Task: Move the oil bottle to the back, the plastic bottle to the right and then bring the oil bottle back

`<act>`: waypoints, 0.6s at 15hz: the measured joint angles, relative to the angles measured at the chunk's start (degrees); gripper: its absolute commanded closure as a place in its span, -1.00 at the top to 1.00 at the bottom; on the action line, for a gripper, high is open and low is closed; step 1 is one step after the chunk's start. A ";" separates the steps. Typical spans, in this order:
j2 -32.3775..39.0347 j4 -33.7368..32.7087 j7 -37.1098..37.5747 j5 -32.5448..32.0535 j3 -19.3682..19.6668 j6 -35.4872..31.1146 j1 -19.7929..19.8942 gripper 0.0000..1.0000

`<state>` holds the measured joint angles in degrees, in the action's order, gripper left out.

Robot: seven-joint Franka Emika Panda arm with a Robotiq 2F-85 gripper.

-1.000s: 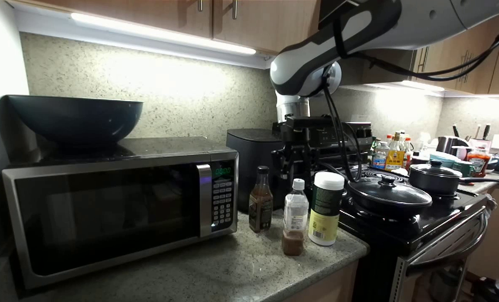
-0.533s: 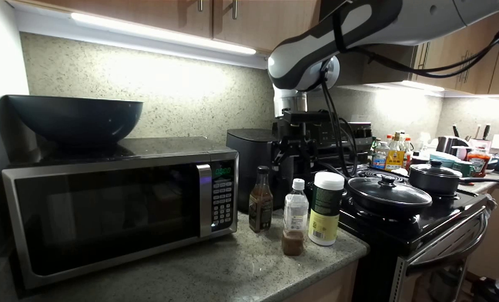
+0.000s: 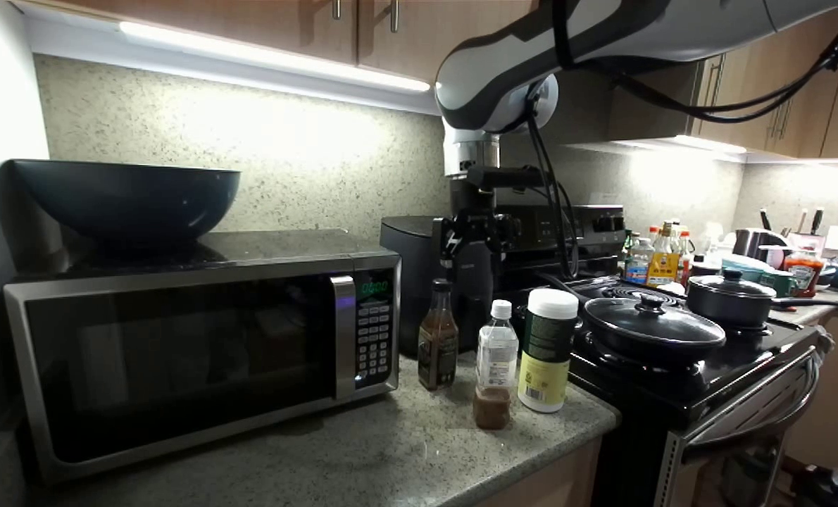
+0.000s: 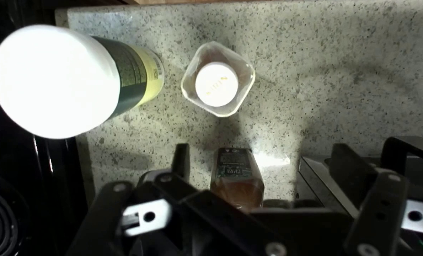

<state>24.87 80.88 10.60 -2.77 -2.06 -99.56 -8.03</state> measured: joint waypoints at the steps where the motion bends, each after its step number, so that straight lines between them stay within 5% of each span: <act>1: 0.21 -0.37 -0.43 -0.62 -0.05 -0.62 -0.07 1.00; 9: 1.08 -0.91 -0.55 0.14 -0.05 -1.42 -0.07 1.00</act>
<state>25.96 79.96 10.06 -2.64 -2.11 -100.98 -8.10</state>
